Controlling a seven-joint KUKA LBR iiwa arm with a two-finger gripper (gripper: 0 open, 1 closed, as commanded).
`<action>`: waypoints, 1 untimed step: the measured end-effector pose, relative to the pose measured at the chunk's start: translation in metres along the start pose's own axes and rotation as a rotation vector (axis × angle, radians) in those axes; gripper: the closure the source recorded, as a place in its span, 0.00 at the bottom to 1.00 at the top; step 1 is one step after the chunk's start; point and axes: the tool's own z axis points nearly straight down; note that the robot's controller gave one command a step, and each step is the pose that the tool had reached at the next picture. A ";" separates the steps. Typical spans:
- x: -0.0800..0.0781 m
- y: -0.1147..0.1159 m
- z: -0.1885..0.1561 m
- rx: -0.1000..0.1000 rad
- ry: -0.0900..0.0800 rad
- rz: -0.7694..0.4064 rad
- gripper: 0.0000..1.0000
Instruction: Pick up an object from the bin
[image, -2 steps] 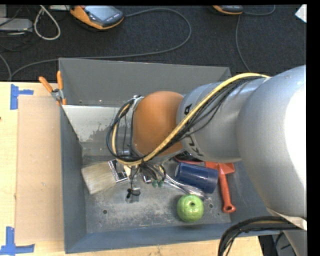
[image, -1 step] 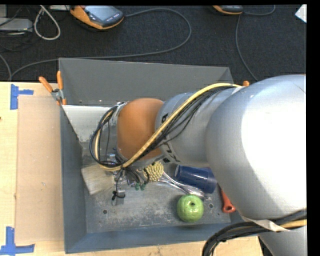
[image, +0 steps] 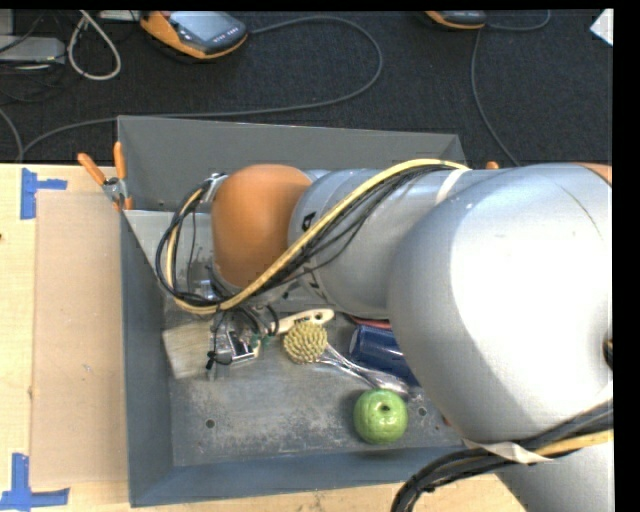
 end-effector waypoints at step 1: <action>0.018 -0.009 0.000 -0.002 0.007 0.008 0.00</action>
Offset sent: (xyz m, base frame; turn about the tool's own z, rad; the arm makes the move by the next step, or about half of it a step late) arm -0.0329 -0.0024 0.0507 -0.0975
